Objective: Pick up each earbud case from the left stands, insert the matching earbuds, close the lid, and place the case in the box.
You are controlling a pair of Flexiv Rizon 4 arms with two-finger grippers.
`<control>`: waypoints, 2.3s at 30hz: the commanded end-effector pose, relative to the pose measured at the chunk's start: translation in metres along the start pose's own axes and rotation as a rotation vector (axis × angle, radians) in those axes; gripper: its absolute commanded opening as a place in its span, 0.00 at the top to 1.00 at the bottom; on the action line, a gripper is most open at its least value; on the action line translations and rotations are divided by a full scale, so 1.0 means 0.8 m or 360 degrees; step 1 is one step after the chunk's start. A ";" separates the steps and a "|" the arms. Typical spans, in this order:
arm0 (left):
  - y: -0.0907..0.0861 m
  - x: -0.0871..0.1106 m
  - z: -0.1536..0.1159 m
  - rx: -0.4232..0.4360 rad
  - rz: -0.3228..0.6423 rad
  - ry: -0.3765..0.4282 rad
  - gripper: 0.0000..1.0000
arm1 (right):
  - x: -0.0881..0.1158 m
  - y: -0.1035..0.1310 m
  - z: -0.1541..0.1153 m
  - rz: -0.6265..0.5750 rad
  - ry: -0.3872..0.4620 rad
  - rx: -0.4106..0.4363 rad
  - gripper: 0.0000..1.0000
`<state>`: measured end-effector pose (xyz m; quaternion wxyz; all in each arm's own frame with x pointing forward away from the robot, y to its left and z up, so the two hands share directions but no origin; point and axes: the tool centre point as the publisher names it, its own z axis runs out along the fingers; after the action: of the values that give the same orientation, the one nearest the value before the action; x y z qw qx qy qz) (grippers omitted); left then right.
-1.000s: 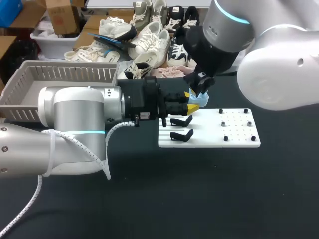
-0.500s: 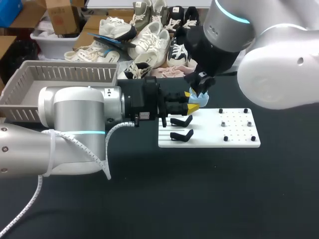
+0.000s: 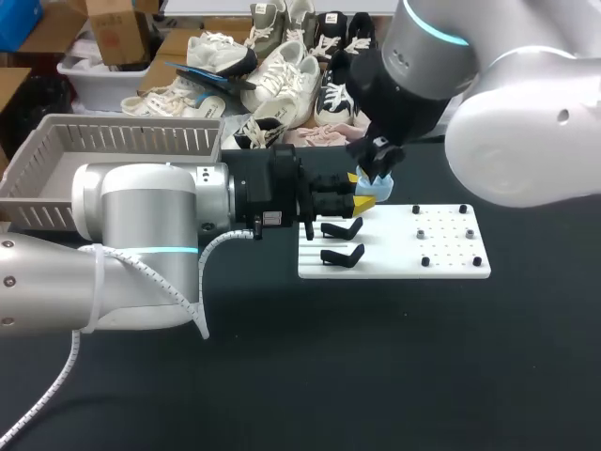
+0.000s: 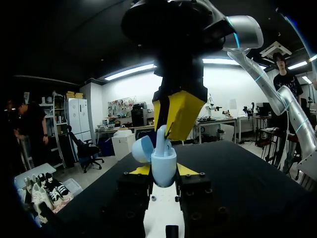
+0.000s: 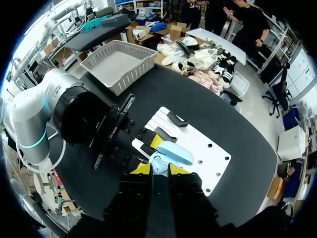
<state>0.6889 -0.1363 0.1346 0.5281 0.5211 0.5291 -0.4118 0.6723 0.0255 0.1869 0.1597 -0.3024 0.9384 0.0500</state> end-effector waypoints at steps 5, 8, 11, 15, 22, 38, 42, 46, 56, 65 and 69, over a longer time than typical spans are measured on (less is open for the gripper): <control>0.000 0.000 0.000 -0.0002 0.0000 0.0002 1.00 | -0.002 0.001 0.003 0.0002 0.0011 0.0000 1.00; 0.000 0.000 0.000 -0.0002 0.0000 0.0002 1.00 | -0.002 0.000 0.003 0.0005 0.0011 0.0000 1.00; 0.000 0.000 0.000 -0.0002 0.0000 0.0002 1.00 | -0.002 0.000 0.002 0.0005 0.0010 0.0000 1.00; 0.000 0.000 0.000 -0.0002 0.0000 0.0002 1.00 | -0.002 -0.001 0.002 0.0003 0.0008 -0.0002 1.00; 0.000 0.000 0.000 -0.0002 0.0000 0.0002 1.00 | -0.002 -0.001 0.005 0.0002 0.0020 0.0000 1.00; 0.000 0.000 0.000 -0.0002 0.0000 0.0002 1.00 | -0.003 -0.001 0.007 0.0008 0.0028 -0.0004 1.00; 0.000 0.000 0.000 -0.0002 0.0000 0.0002 1.00 | -0.003 -0.002 0.006 0.0010 0.0025 -0.0002 1.00; 0.000 0.000 0.000 -0.0002 0.0000 0.0002 1.00 | -0.003 -0.002 0.006 0.0010 0.0026 -0.0001 1.00; 0.000 0.000 0.000 -0.0002 0.0000 0.0002 1.00 | -0.003 -0.001 0.008 0.0012 0.0032 -0.0011 1.00; 0.000 0.000 0.000 -0.0002 0.0000 0.0002 1.00 | -0.003 -0.001 0.008 0.0016 0.0027 -0.0019 0.92; 0.000 0.000 0.000 -0.0002 0.0000 0.0002 1.00 | -0.004 -0.002 0.007 0.0011 0.0025 -0.0018 0.85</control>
<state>0.6895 -0.1360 0.1346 0.5282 0.5210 0.5293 -0.4115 0.6760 0.0272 0.1817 0.1508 -0.3017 0.9398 0.0552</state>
